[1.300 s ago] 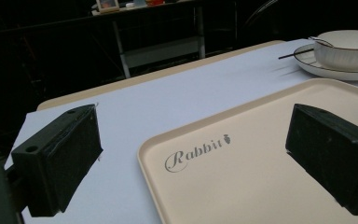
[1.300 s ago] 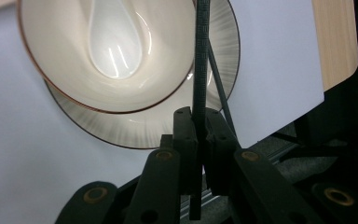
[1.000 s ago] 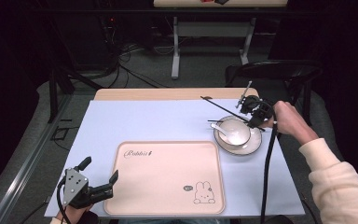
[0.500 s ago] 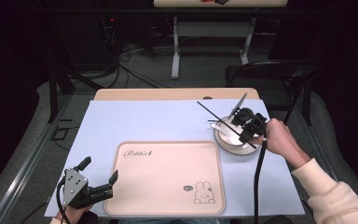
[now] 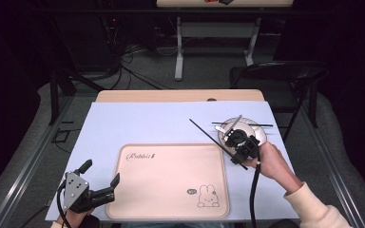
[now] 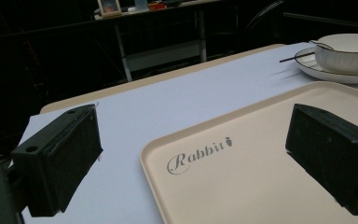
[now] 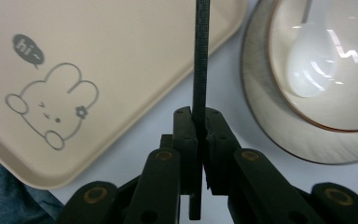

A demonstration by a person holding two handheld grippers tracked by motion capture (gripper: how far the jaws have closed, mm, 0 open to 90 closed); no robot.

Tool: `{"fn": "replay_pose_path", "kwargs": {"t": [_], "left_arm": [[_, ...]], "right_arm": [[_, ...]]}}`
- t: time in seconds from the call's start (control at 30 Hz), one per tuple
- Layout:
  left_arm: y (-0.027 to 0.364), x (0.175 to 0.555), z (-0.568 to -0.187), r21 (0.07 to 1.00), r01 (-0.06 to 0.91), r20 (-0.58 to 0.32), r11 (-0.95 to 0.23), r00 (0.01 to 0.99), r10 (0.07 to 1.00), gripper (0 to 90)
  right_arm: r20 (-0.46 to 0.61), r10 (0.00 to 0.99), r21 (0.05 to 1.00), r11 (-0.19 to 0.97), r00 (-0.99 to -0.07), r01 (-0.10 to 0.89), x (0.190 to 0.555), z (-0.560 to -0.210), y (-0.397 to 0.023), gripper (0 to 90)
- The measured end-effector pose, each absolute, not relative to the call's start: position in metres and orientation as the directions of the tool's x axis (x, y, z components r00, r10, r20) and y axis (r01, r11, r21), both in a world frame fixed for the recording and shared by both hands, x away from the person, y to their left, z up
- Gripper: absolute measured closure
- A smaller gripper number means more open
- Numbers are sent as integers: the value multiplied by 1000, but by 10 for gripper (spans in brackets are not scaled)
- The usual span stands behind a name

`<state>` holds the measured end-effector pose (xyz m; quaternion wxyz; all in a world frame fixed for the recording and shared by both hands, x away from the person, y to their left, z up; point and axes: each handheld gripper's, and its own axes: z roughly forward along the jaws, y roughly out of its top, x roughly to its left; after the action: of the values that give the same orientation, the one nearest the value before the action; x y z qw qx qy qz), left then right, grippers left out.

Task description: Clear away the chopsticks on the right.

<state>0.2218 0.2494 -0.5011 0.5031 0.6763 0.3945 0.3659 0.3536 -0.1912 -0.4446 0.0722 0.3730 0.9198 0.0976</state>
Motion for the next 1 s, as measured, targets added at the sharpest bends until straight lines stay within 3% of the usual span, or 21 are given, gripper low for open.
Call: {"fn": "replay_pose_path", "kwargs": {"t": [0.13, 0.2, 0.7, 1.0], "left_arm": [[249, 222, -501, 969, 163, 101, -185, 423, 900, 31], [250, 222, -501, 969, 166, 98, -183, 421, 902, 31], [249, 222, -501, 970, 163, 98, -183, 423, 901, 30], [249, 222, -501, 970, 163, 98, -182, 424, 901, 30]], "right_arm": [[-60, 700, 233, 703, -711, 672, 354, -445, -191, 846], [26, 715, 258, 670, -698, 696, 340, -471, -178, 846], [159, 735, 265, 612, -659, 745, 328, -514, -154, 845], [112, 737, 234, 632, -667, 738, 326, -525, -146, 833]]}}
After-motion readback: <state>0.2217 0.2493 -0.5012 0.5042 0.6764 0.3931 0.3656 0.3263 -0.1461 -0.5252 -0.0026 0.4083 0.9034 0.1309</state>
